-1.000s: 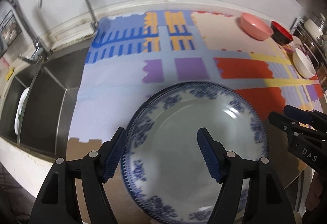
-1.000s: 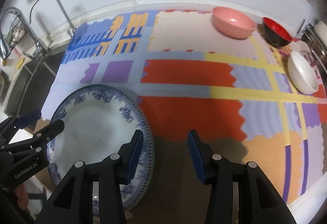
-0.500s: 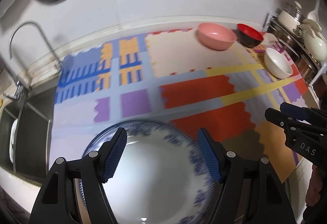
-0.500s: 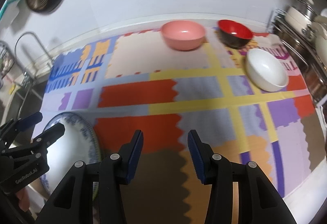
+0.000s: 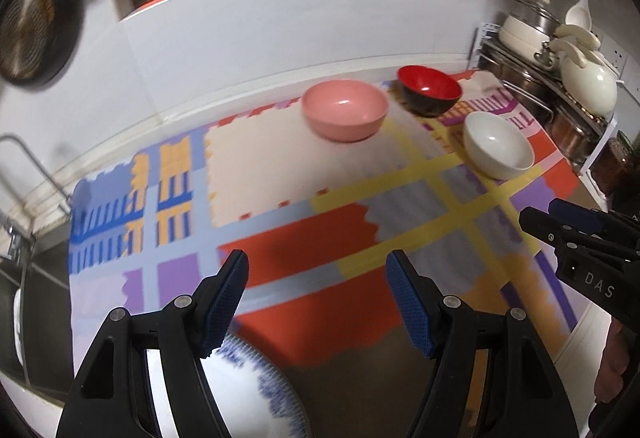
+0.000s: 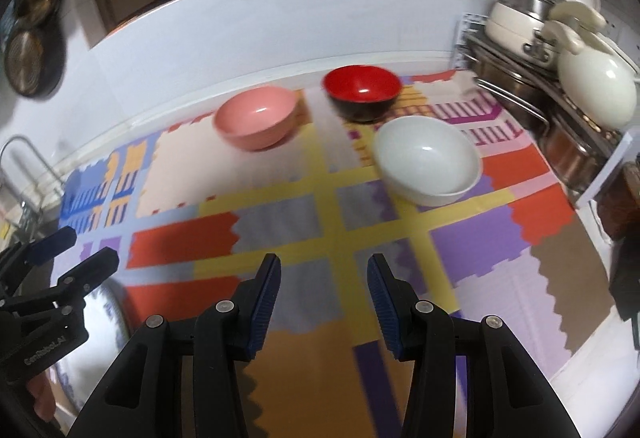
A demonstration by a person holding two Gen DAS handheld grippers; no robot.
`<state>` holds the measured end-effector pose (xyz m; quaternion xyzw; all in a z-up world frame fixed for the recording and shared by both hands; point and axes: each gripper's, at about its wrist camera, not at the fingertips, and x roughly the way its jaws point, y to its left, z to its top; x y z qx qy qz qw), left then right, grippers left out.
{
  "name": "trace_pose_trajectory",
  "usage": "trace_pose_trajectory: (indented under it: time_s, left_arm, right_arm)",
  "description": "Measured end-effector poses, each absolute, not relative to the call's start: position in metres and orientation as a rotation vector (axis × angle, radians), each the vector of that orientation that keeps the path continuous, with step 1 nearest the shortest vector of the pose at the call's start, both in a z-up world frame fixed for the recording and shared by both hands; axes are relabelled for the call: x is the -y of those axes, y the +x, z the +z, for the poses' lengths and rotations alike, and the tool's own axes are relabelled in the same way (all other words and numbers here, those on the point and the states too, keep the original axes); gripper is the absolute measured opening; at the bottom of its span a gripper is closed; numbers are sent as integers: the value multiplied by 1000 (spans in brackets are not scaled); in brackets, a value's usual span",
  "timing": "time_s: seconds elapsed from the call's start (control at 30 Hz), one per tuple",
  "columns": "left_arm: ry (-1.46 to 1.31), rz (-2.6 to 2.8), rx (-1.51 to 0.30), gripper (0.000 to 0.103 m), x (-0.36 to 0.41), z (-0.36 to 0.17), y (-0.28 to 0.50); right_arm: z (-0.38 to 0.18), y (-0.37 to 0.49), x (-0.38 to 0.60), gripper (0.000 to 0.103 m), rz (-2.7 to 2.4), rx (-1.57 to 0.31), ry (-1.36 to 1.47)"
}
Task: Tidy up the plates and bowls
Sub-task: 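Move both grippers to the white bowl rim and close them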
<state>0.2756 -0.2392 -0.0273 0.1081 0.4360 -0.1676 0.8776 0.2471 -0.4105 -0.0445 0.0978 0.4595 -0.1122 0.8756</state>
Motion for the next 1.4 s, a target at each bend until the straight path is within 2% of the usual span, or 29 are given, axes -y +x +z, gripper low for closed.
trace_pose_trajectory:
  time_s: [0.67,1.27,1.4]
  left_arm:
    - [281,-467,-902,70,374,-20,332]
    - [329,-575,-971,70,463,-67,390]
    - [339,-604,-1010,63,481,-84,400]
  right_arm:
    - [-54,282,530,46,-351,-941,272]
    - [-103,319,596,46,-417,-1001,385]
    - [-109,325,602,46,-426,-1011,400]
